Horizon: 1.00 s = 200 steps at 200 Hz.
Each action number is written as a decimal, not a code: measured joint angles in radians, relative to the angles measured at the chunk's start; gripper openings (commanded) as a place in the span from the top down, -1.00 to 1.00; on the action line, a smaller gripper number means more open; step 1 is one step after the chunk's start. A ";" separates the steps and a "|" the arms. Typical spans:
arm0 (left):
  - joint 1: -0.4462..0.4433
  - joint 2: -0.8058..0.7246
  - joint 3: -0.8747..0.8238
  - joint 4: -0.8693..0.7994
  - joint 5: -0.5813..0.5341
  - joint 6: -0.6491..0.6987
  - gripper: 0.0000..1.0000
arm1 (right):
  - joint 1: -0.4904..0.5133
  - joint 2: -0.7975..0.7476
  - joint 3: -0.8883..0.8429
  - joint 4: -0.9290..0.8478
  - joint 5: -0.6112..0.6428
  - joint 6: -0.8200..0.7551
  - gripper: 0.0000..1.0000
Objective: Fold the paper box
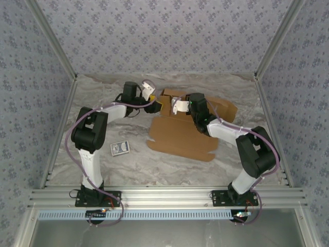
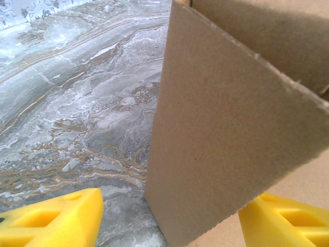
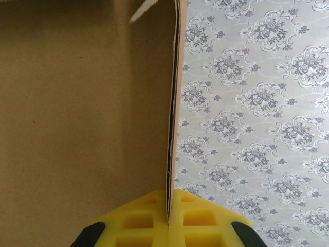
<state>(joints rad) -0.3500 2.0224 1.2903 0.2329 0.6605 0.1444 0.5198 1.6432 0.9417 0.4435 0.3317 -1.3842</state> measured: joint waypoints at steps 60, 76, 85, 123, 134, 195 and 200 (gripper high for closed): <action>-0.009 -0.007 -0.023 0.045 -0.045 -0.032 -0.46 | -0.001 0.002 0.006 -0.010 -0.003 0.012 1.00; -0.018 -0.007 -0.025 0.064 -0.066 -0.039 -0.45 | -0.001 0.006 0.009 -0.010 -0.002 0.016 1.00; -0.021 -0.007 -0.030 0.080 -0.076 -0.046 -0.44 | -0.002 0.008 0.011 -0.009 -0.002 0.016 1.00; -0.033 -0.006 -0.038 0.130 -0.113 -0.079 -0.43 | 0.000 0.009 0.013 -0.010 -0.004 0.019 1.00; -0.035 -0.006 -0.038 0.136 -0.124 -0.085 -0.44 | 0.000 0.009 0.013 -0.010 -0.004 0.019 1.00; -0.052 -0.006 -0.038 0.148 -0.206 -0.116 -0.34 | 0.002 0.009 0.013 -0.010 0.001 0.027 1.00; -0.056 -0.006 -0.038 0.151 -0.215 -0.118 -0.33 | 0.002 0.009 0.013 -0.010 0.003 0.027 1.00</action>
<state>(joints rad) -0.4061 2.0163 1.2526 0.3836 0.4454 0.0265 0.5213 1.6524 0.9546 0.4335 0.3351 -1.3571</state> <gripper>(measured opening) 0.683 0.067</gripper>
